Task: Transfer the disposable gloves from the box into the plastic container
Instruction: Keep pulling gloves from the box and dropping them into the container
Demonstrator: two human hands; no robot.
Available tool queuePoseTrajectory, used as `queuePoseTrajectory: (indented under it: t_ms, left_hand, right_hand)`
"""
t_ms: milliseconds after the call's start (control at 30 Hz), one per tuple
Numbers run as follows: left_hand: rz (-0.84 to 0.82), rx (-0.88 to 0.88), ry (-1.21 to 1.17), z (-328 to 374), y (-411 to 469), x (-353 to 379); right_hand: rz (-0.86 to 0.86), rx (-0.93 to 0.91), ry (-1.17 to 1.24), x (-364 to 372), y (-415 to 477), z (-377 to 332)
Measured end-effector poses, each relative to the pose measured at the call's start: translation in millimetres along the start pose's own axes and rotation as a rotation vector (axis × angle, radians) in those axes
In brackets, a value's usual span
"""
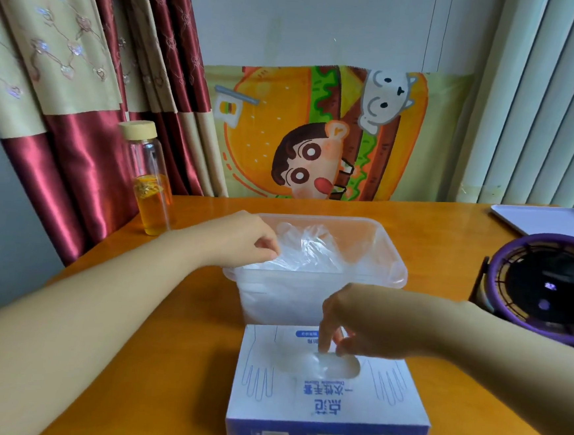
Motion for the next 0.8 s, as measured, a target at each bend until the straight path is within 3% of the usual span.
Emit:
queuePoseTrajectory:
  t_ms: [67, 233, 267, 400, 467, 800]
  left_hand:
    - [0.073, -0.004, -0.019, 0.3, -11.9, -0.5]
    - [0.460, 0.111, -0.155, 18.3, -57.0, 10.7]
    - [0.424, 0.153, -0.171, 26.2, -66.8, 16.8]
    - [-0.021, 0.198, -0.155, 48.1, -84.5, 50.1]
    - [-0.127, 0.188, -0.119, 49.0, -85.9, 62.9]
    - [-0.123, 0.175, -0.253, 50.3, -87.1, 69.7]
  right_hand:
    - [-0.039, 0.002, 0.002, 9.4, 1.1, -2.1]
    - [-0.007, -0.031, 0.021, 28.5, 5.6, 2.2]
    - [0.019, -0.038, 0.024, 31.5, 5.8, 3.4]
    - [0.092, -0.058, -0.002, 39.8, 5.4, 3.9]
    - [0.139, -0.088, 0.007, 41.8, 2.9, 4.1]
    - [0.533, -0.200, 0.292, 31.6, -9.6, -22.7]
Point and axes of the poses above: each hand's wrist, its own y-axis towards the middle knuckle, its own x-axis out of the palm, z = x × y, the point moved 1 cm from there along y, towards the middle knuckle, and after that the axes turned 11 degrees about y, right-handed, at the moved point
